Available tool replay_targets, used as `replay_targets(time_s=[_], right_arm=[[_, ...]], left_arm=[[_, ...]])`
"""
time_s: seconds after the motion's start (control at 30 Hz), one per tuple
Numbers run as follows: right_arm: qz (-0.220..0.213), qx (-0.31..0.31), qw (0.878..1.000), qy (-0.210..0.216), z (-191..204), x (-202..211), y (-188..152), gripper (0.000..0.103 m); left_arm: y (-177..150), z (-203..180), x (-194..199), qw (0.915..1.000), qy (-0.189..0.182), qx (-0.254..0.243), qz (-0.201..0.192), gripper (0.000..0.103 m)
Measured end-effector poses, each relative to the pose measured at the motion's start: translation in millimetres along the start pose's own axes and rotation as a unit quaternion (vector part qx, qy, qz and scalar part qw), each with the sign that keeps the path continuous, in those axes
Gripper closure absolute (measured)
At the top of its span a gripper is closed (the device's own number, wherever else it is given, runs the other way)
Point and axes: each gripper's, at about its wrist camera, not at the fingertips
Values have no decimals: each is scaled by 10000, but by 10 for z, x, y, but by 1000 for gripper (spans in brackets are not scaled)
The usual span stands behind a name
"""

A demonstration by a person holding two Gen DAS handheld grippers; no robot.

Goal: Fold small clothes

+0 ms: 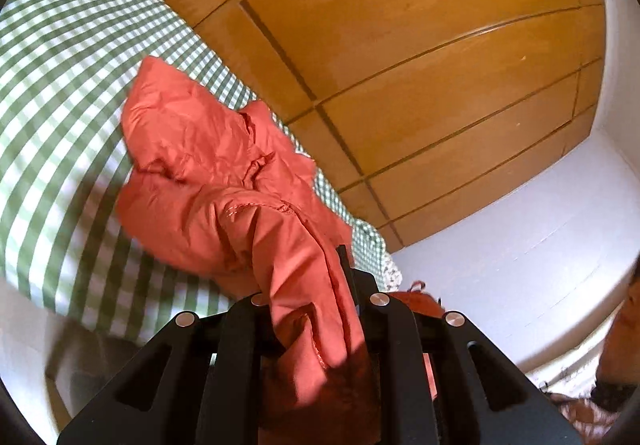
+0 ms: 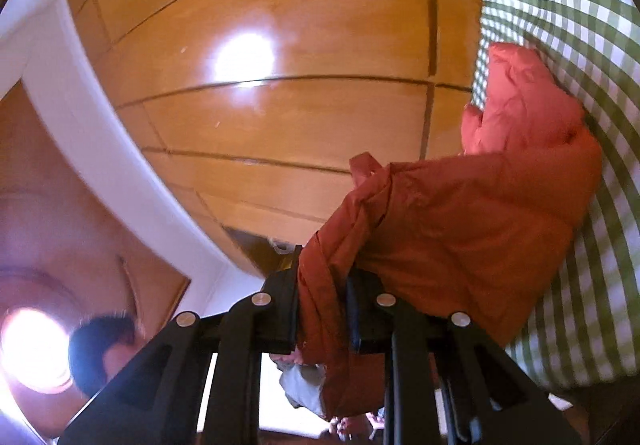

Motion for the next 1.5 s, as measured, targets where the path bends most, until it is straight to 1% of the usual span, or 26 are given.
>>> replay_targets(time_s=[0.07,0.13,0.17,0.27,0.37,0.47,0.67,0.77,0.87,0.93,0.97,1.0,1.03,1.07,1.1,1.13,1.17,1.2,1.23,1.27,1.3,1.33,1.37,1.43,1.5], right_arm=[[-65,-134,9999,-8,-61,-93,121,86],[-70,-126,9998,-115,-121,-244,260,86],[-84,-133,9997,-168,-150,-303,323,86],[-143,-220,9993,-279,-249,-430,509,86],[-247,-271,9982,-466,-371,-536,679,86],[-317,-350,9972,-581,-479,-593,756,86],[-495,-501,9950,-713,-700,-720,849,86],[-584,-586,9932,-817,-793,-752,882,86],[-701,-628,9910,-955,-874,-764,933,86],[-781,-579,9892,-1094,-913,-771,957,86],[-823,-570,9884,-1142,-943,-779,965,86],[-863,-563,9877,-1174,-954,-775,962,83],[-947,-538,9864,-1229,-973,-774,967,81],[-1047,-487,9849,-1289,-981,-771,964,77],[-1098,-448,9841,-1320,-986,-777,972,70],[-1168,-354,9830,-1370,-974,-781,968,64],[-1219,-241,9818,-1433,-947,-788,966,54],[-1254,-101,9806,-1503,-912,-798,964,48],[-1281,111,9782,-1633,-857,-820,959,45],[-1292,300,9754,-1758,-798,-827,949,37],[-1286,448,9733,-1848,-753,-832,933,34],[-1261,657,9691,-2015,-685,-846,914,32],[-1229,848,9639,-2206,-618,-867,889,30],[-1127,1253,9512,-2583,-489,-934,821,29],[-828,1810,9294,-3107,-336,-1105,730,29]], left_arm=[[201,-5,-154,9999,45,-89,137,88],[359,31,-277,9996,163,-78,213,88],[423,67,-329,9996,171,-39,227,88],[692,256,-571,9990,177,322,246,88],[844,388,-761,9984,346,365,256,88],[929,496,-882,9976,475,450,238,88],[1038,674,-1050,9955,608,709,155,88],[1091,745,-1127,9944,658,812,170,88],[1137,786,-1182,9927,795,878,217,88],[1182,827,-1249,9907,893,995,249,85],[1204,851,-1271,9894,912,1095,268,81],[1226,875,-1288,9884,910,1184,275,79],[1242,894,-1291,9874,885,1280,275,74],[1256,910,-1288,9866,827,1383,252,67],[1276,930,-1278,9858,728,1503,194,62],[1293,945,-1258,9850,606,1610,106,47],[1305,952,-1220,9844,456,1698,-37,34],[1301,941,-1177,9839,329,1746,-176,28],[1302,934,-1129,9832,200,1779,-365,20],[1300,915,-1098,9829,146,1766,-507,16],[1301,893,-1080,9831,138,1722,-600,14],[1294,869,-1061,9839,166,1648,-669,14],[1271,830,-1049,9855,297,1501,-732,14],[1229,745,-1046,9883,582,1186,-762,14],[1153,642,-1035,9893,836,811,-881,14]])
Point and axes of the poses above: each gripper's, at about its wrist camera, not at the fingertips, and x roughly against the way its jaws point, z to its left, y to its top, and after that the axes turned 3 degrees about z, right-handed
